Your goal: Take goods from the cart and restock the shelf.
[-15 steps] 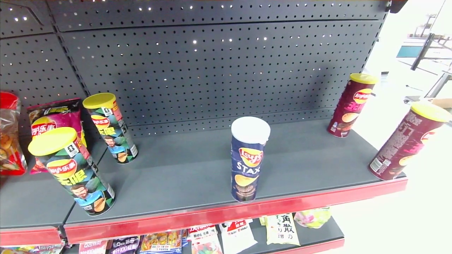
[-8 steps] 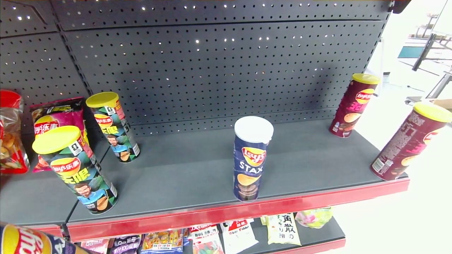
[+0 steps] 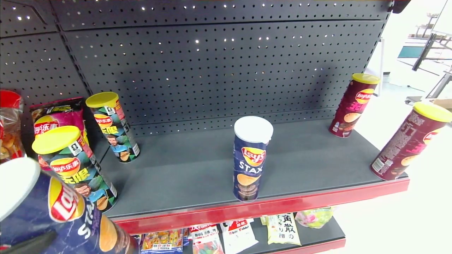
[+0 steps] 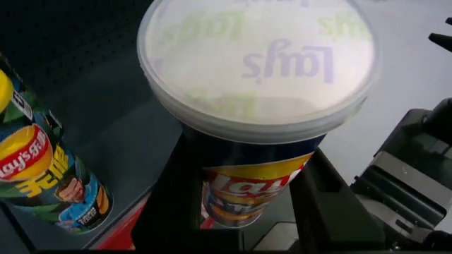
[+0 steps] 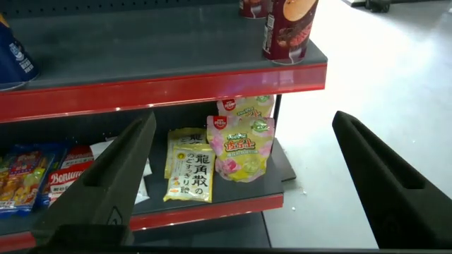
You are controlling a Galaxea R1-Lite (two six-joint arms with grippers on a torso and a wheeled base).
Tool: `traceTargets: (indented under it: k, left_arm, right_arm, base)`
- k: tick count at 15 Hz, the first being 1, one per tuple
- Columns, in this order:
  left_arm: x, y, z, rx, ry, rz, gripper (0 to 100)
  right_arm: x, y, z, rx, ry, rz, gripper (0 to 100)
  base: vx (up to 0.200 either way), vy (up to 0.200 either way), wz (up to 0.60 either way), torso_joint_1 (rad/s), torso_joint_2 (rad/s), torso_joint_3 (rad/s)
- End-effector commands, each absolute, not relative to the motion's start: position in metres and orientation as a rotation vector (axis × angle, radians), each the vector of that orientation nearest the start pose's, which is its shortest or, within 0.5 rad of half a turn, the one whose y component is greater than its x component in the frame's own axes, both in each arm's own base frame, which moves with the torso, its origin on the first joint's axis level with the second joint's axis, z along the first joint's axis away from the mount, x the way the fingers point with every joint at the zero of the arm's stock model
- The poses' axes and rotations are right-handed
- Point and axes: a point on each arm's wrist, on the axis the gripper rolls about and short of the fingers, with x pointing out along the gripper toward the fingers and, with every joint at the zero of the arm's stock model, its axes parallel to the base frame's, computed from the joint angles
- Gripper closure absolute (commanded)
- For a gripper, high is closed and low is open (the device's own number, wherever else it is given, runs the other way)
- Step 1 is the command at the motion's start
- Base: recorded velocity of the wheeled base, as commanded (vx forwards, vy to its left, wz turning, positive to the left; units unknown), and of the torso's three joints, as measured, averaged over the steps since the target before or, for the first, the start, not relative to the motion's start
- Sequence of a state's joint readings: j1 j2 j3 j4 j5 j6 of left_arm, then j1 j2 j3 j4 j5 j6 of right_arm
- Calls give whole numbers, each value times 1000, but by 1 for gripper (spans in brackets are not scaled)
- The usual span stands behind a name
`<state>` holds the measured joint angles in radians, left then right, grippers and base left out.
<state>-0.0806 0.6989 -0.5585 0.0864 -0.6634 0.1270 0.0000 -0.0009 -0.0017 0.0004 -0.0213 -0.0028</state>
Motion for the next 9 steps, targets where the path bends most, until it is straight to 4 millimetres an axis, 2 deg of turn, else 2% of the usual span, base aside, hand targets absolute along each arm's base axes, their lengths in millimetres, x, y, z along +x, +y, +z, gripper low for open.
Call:
traceTargets:
  k: [1,3,4,7,9]
  left_arm:
    - [91,-21,237,32,258,-753,100]
    - [108,-24,240,32,289,-764,100]
    - [122,-29,242,30,318,-792,100]
    - [146,-42,241,42,322,-850,100]
    - [186,-57,241,57,334,-853,100]
  right_arm:
    - [-23,0,76,-3,0,-21,0]
    - [-23,0,76,-3,0,-21,0]
    - [-23,0,76,-3,-2,-21,0]
    - [-23,0,76,-3,-2,-21,0]
    - [-23,0,75,-3,0,-21,0]
  base:
    - [0,0,0,0,0,0]
    - [0,0,0,0,0,0]
    - [0,0,0,0,0,0]
    - [0,0,0,0,0,0]
    - [0,0,0,0,0,0]
